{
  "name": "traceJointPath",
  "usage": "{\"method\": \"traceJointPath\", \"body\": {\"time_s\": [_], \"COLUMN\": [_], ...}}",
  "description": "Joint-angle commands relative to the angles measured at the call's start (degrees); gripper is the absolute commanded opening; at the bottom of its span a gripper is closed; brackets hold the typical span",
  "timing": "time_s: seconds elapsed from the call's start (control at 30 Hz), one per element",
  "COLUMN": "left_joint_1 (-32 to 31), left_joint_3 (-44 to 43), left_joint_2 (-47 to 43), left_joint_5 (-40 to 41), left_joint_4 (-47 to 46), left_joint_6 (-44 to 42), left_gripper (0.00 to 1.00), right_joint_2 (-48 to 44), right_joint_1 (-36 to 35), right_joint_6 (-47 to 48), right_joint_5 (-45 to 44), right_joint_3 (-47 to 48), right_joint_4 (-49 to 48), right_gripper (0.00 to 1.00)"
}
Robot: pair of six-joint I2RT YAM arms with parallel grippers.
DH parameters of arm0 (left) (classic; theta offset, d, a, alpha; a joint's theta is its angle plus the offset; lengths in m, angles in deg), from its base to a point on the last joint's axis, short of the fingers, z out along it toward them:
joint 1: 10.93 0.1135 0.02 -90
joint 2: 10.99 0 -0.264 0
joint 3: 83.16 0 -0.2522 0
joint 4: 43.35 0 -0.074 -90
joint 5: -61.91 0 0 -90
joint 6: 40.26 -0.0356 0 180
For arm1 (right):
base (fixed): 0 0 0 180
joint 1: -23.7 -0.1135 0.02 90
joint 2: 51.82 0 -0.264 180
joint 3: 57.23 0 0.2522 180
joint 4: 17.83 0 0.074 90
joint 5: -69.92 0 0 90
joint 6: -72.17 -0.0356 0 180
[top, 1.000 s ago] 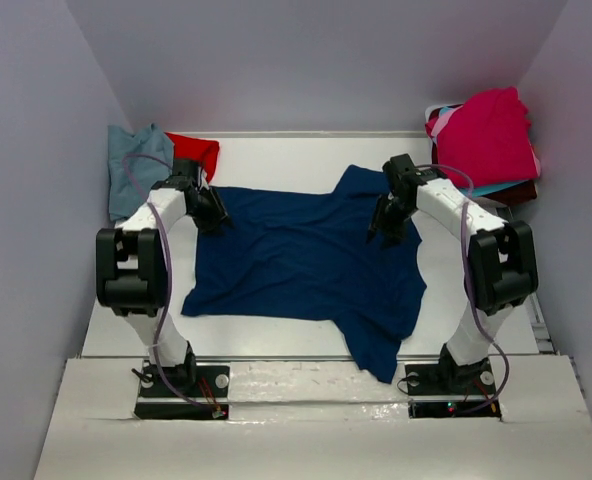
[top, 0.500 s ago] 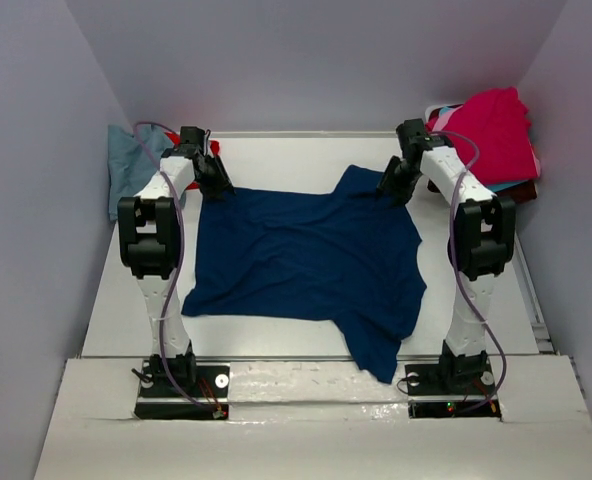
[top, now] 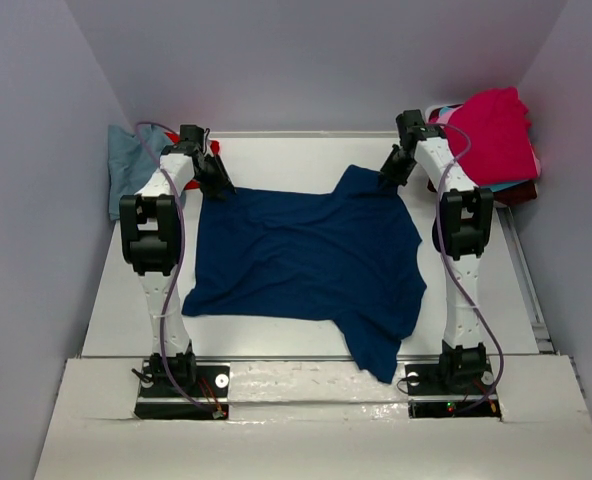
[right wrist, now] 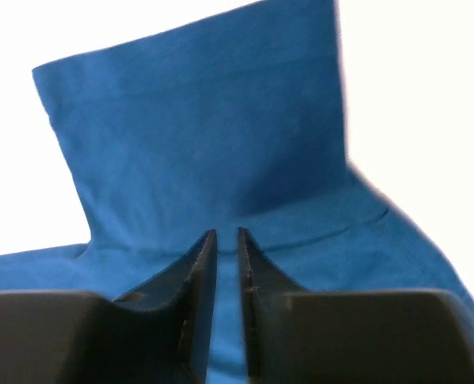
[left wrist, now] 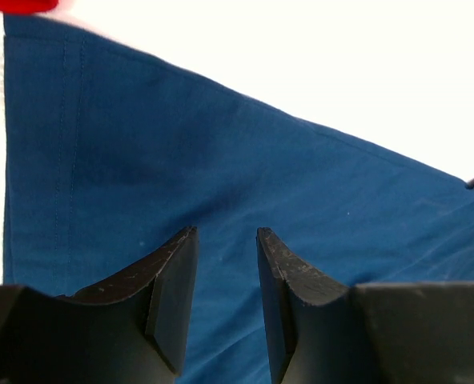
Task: Fold and stack the t-shirts
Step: Flatten the tshirt out
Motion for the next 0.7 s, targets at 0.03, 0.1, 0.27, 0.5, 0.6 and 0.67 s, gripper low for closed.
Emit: {"method": "traceJointPath", "body": {"time_s": [0.03,0.1,0.27,0.5,0.6,0.67], "left_joint_1": [0.2,0.2,0.2,0.2,-0.3,-0.4], "left_joint_3": [-1.5,-1.1,-0.8,-0.2,-1.1,-1.5], "left_joint_2": [-3.5,-4.4,-5.5,-6.9,-7.0,-7.0], "left_joint_5": [-1.7,-1.9,-1.6,-0.7,-0.8,-0.7], "left_joint_4": [2.1,2.3,3.5,5.1,6.0,6.4], "left_joint_6": [-0.8,-0.7,-1.5,-2.6,-2.7,-2.8], "left_gripper": [0.46,0.46,0.46,0.46,0.46,0.46], "right_joint_2": [2.0,3.2,6.2,9.2,11.6,12.6], "right_joint_1": [2.1,2.1,2.1,2.1,2.1,2.1], "right_joint_6": [-0.9,-0.6,0.9,4.5,6.0,7.3], "right_joint_5": [-0.8,-1.3,-2.2,-0.7,2.0,3.5], "right_joint_3": [3.3,3.8,6.4,7.9,10.0,10.3], "right_joint_4": [-1.7,-2.1,-2.3,-5.4,-5.7,-6.9], "right_gripper": [0.12,0.09,0.07,0.08,0.09,0.11]}}
